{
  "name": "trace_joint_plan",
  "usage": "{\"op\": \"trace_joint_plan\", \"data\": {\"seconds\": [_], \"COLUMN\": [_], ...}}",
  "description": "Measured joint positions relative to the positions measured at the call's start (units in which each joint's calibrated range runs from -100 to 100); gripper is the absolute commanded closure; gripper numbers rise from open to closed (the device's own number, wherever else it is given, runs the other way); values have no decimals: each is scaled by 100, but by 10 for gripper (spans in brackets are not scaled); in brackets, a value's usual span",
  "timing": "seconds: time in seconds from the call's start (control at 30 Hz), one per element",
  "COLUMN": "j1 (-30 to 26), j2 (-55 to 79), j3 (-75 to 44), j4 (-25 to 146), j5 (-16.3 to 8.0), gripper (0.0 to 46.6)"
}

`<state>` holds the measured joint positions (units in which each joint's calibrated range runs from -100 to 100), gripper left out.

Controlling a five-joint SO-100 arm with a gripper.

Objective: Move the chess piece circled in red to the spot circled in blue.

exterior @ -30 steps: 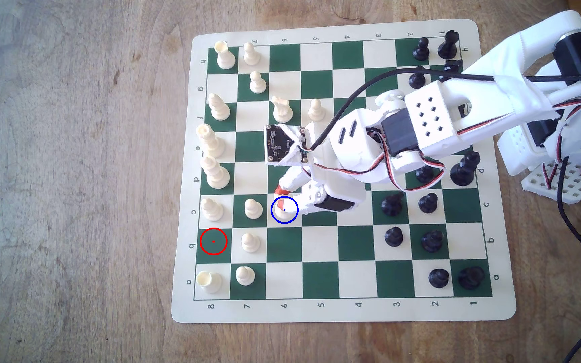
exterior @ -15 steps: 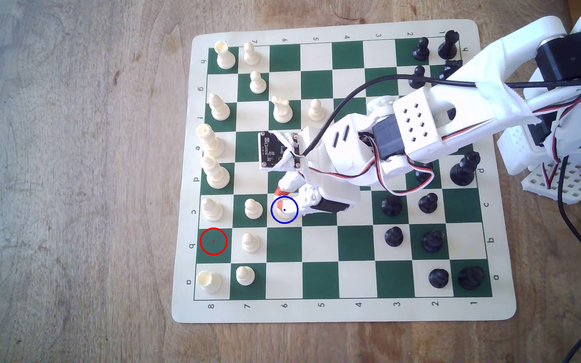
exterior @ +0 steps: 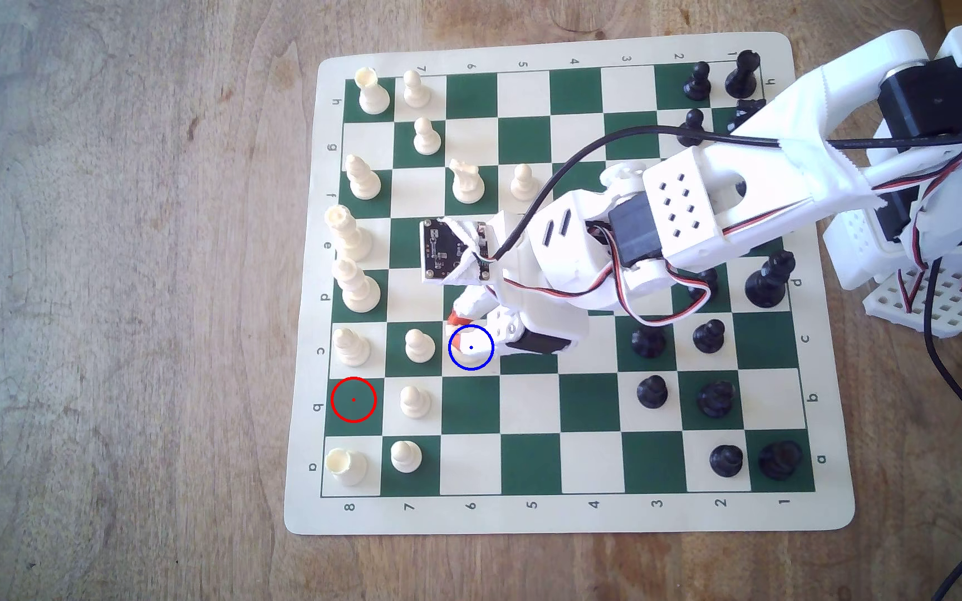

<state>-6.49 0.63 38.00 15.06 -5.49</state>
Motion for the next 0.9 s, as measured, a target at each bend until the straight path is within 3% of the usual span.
{"op": "trace_joint_plan", "data": {"seconds": [0.1, 0.2, 0.27, 0.43, 0.9], "j1": [0, 0, 0, 0, 0], "j2": [0, 8, 8, 8, -134], "j3": [0, 0, -9, -9, -9], "j4": [0, 0, 24, 223, 988], "j5": [0, 0, 24, 88, 88], "gripper": [451, 406, 345, 302, 283]}}
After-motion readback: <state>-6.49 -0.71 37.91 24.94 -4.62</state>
